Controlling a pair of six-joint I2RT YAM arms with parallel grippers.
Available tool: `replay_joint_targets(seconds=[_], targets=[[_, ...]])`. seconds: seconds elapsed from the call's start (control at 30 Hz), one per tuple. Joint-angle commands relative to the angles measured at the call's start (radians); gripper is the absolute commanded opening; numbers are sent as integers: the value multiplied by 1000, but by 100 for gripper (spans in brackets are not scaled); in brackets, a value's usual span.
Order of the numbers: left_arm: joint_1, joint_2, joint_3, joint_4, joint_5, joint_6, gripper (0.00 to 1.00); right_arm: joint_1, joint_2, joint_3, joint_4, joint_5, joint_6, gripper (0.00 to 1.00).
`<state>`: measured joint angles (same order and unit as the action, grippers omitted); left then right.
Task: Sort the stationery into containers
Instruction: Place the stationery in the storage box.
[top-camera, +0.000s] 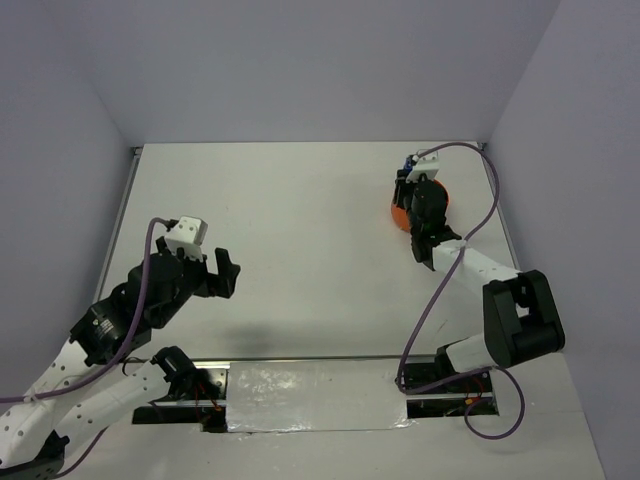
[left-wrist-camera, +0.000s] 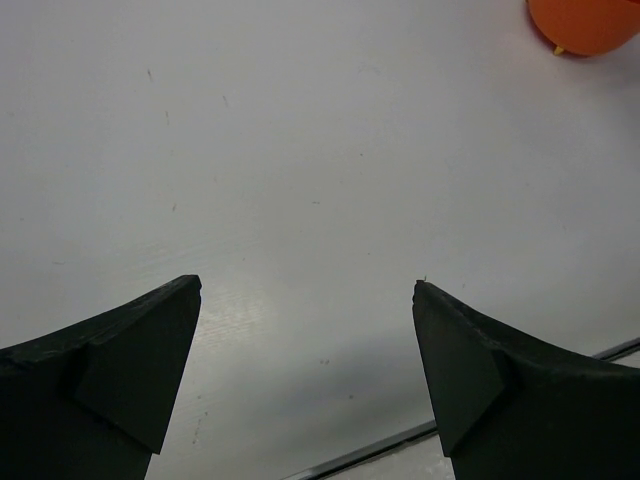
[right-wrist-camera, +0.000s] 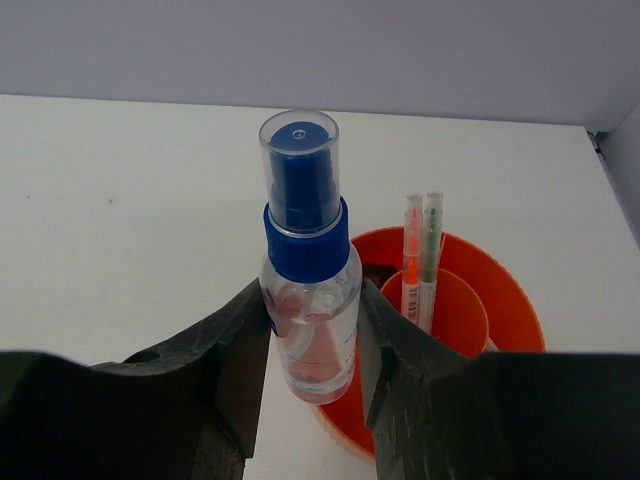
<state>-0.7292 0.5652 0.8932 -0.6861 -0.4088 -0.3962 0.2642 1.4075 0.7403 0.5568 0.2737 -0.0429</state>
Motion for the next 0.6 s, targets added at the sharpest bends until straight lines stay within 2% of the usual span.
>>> replay_joint_targets(seconds=[0.0,0.27,0.57], targets=[[-1,-1,-8,98,71,30,99,-22,21,45,130,-34,-35,0],[-1,9,-22,117,140,59,99,-54,73,41,169,-87,-40,0],[-1,22,-23,125,162,69,99,-69,107,-1,210,-68,-54,0]])
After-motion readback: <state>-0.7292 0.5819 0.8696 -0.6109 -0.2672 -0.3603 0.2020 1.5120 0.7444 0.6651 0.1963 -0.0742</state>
